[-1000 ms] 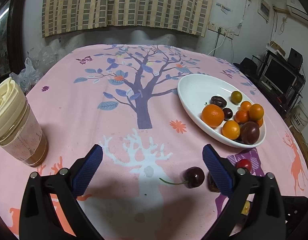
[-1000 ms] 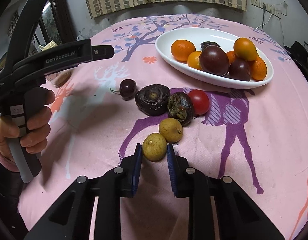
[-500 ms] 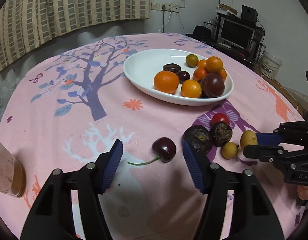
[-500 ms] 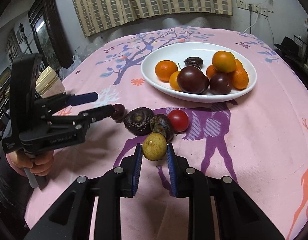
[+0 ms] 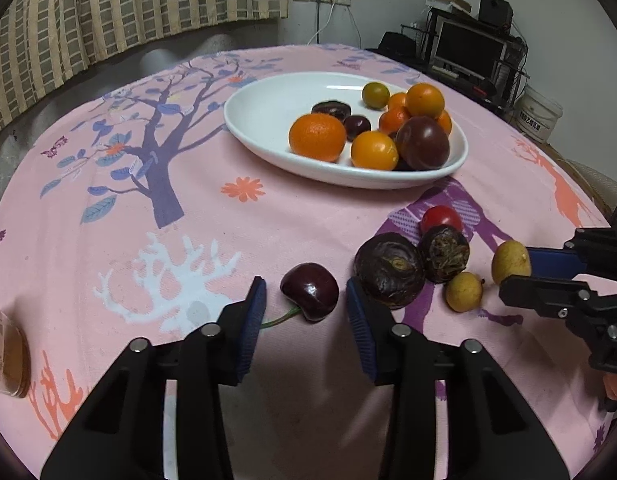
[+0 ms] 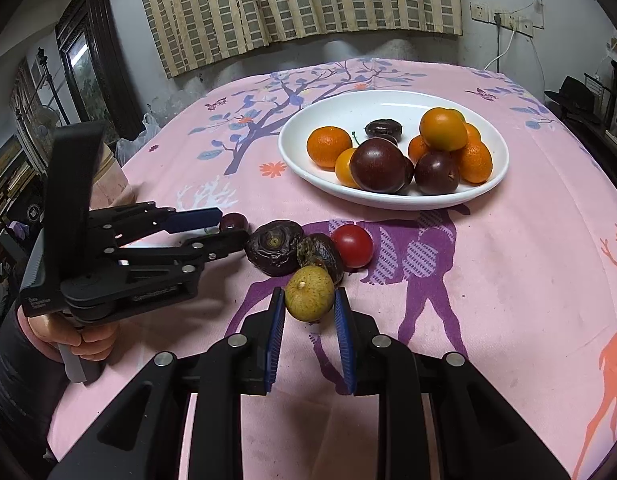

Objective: Organize fruits
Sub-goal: 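Grasp a dark cherry with the left tool while the right tool grasps a small yellow fruit, then drop the cherry and yellow fruit onto the white plate and withdraw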

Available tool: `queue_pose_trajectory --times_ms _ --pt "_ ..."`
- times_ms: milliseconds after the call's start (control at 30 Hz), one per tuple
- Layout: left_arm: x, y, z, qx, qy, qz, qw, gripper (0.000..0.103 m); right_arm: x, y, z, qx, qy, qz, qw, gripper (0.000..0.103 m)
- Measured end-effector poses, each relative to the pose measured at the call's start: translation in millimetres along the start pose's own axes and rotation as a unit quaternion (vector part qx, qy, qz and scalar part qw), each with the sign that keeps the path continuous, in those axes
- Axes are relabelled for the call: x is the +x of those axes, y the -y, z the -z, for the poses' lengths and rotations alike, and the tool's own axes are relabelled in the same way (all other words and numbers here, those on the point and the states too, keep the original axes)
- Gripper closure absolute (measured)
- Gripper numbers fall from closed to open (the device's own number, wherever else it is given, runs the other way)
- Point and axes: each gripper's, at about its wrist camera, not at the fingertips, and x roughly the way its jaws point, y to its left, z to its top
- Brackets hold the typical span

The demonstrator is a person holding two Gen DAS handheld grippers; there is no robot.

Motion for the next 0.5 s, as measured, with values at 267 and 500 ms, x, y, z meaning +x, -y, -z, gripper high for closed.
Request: queue_pose_trajectory --times_ms 267,500 --pt "3.4 1.0 0.2 -0.006 -0.005 -0.001 1.0000 0.073 -5.4 0.7 -1.0 -0.001 0.017 0.005 1.000 0.078" --pt "-23.7 -1.0 -34.2 -0.046 0.054 0.024 0.9972 0.073 -33.0 19.7 -28.4 0.007 0.151 0.037 0.988 0.078"
